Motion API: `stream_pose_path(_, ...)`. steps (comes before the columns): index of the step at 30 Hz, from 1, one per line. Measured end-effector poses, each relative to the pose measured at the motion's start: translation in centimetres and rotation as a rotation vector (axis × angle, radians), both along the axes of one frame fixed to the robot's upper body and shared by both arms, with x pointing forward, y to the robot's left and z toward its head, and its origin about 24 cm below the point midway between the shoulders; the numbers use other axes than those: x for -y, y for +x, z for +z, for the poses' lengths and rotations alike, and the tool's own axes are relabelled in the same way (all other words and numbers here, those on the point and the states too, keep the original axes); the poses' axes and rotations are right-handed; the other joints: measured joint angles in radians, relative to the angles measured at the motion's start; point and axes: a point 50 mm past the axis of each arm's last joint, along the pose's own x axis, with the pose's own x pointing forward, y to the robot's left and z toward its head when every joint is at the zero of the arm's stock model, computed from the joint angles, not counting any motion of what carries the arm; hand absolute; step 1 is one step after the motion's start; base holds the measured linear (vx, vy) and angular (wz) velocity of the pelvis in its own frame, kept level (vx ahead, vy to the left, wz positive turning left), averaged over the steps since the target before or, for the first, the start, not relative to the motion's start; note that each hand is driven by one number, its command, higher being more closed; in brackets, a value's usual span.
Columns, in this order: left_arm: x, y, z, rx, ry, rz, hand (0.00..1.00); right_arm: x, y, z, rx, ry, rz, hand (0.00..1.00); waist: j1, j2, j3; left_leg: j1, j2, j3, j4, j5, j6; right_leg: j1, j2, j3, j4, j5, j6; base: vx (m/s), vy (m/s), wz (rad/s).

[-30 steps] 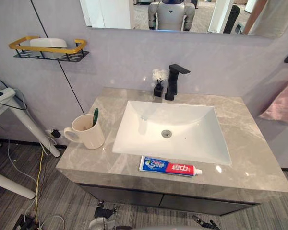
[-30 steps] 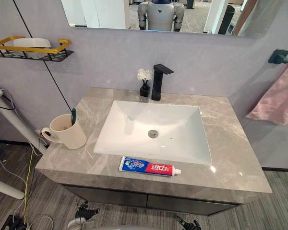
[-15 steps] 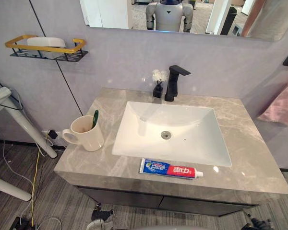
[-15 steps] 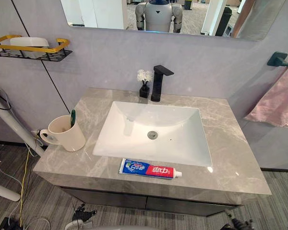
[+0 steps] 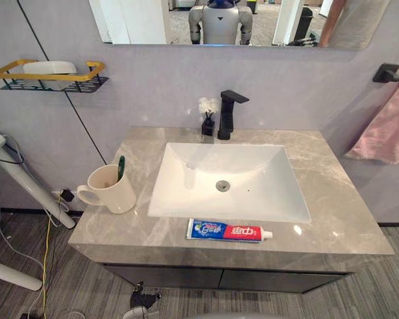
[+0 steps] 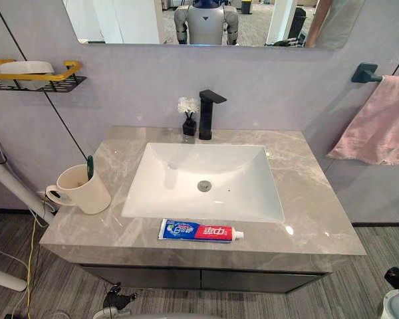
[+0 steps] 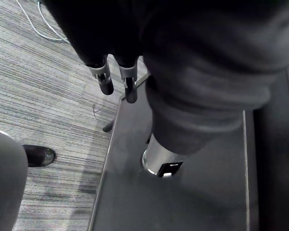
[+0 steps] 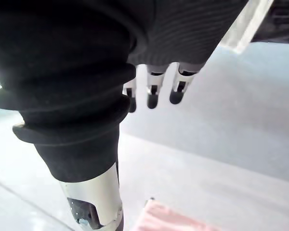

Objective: Organize washtable

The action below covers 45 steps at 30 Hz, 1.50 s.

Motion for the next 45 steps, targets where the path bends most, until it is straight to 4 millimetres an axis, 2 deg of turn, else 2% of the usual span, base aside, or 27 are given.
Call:
stream_pose_path(2,0.0,0.0,0.0,0.003,0.001,-0.004,0.00,-0.6,0.6,0.5,0.014,-0.016,0.039,0.00,-0.001,-0.001,-0.001,-0.003,-0.004,-0.007,0.007,0.000,0.001,0.000,0.001,-0.009,0.000,0.000,0.000,0.01,-0.022,0.11)
stream_pose_path(5,0.0,0.0,0.1,0.006,-0.001,-0.014,0.00,-3.0,3.2,2.1,0.065,-0.077,0.234,0.00,0.000,-0.003,-0.004,-0.015,-0.008,-0.020,0.016,0.000,0.001,-0.002,-0.002,-0.020,0.002,0.000,0.001,-0.02,-0.018,0.12)
stream_pose_path(8,-0.1,0.3,0.2,0.014,0.000,-0.070,0.00,-6.5,7.2,3.6,0.093,-0.148,0.540,0.00,0.003,-0.013,-0.010,-0.027,-0.013,-0.042,0.024,0.000,0.001,-0.003,-0.003,-0.034,0.000,-0.001,0.001,-0.03,-0.020,0.14)
stream_pose_path(12,-0.4,0.5,0.2,0.015,0.006,-0.126,0.00,-8.8,10.2,4.7,0.052,-0.239,0.790,0.00,0.001,-0.018,-0.013,-0.072,-0.029,-0.094,0.068,0.001,0.005,-0.004,-0.009,-0.072,-0.002,-0.001,0.001,-0.03,-0.015,0.32)
stream_pose_path(14,-0.4,0.7,0.3,0.020,0.012,-0.160,0.00,-9.5,11.4,4.5,-0.006,-0.265,0.887,0.00,0.002,-0.020,-0.013,-0.090,-0.033,-0.112,0.085,0.000,0.005,-0.005,-0.010,-0.078,-0.007,0.000,0.001,-0.03,-0.015,0.25)
stream_pose_path(16,-0.4,0.8,0.3,0.025,0.010,-0.192,0.00,-10.4,12.4,3.4,-0.090,-0.263,0.986,0.00,0.001,-0.024,-0.010,-0.108,-0.037,-0.133,0.101,0.000,0.005,-0.005,-0.010,-0.089,-0.012,0.000,0.001,-0.04,-0.015,0.22)
stream_pose_path(18,-0.3,1.1,0.3,0.024,0.008,-0.225,0.00,-12.1,13.4,1.5,-0.207,-0.247,1.128,0.00,0.001,-0.024,-0.009,-0.125,-0.041,-0.157,0.119,-0.001,0.006,-0.006,-0.011,-0.102,-0.014,0.004,0.001,-0.04,-0.008,0.18)
stream_pose_path(23,-0.2,1.4,0.4,0.039,0.006,-0.274,0.00,-15.5,13.7,-0.5,-0.388,-0.306,1.388,0.00,0.001,-0.022,-0.003,-0.154,-0.050,-0.171,0.148,-0.006,0.013,-0.018,-0.017,-0.112,-0.020,0.011,0.002,-0.06,0.019,0.06)
stream_pose_path(27,-0.1,2.0,0.6,0.047,0.017,-0.326,0.00,-17.3,13.2,-1.6,-0.536,-0.393,1.566,0.00,0.003,-0.027,0.011,-0.170,-0.062,-0.198,0.163,-0.006,0.014,-0.018,-0.023,-0.127,-0.021,0.012,0.002,-0.04,0.021,0.12)
stream_pose_path(31,-0.4,2.5,0.7,0.048,0.030,-0.349,0.00,-18.7,13.0,-2.2,-0.627,-0.468,1.667,0.00,0.002,-0.023,0.025,-0.187,-0.061,-0.206,0.180,-0.008,0.017,-0.019,-0.017,-0.130,-0.042,0.029,0.000,-0.01,0.003,0.02)
stream_pose_path(39,0.1,3.4,0.7,0.046,0.040,-0.419,0.00,-20.5,12.7,-3.2,-0.716,-0.566,1.765,0.00,0.003,-0.026,0.046,-0.195,-0.063,-0.210,0.188,-0.010,0.019,-0.019,-0.017,-0.128,-0.054,0.038,0.002,0.00,0.001,0.00)
stream_pose_path(45,0.2,3.4,0.7,0.046,0.039,-0.431,0.00,-20.9,12.3,-4.0,-0.775,-0.623,1.768,0.00,0.003,-0.023,0.048,-0.194,-0.062,-0.210,0.189,-0.010,0.019,-0.019,-0.017,-0.127,-0.055,0.041,0.000,0.00,0.000,0.00)
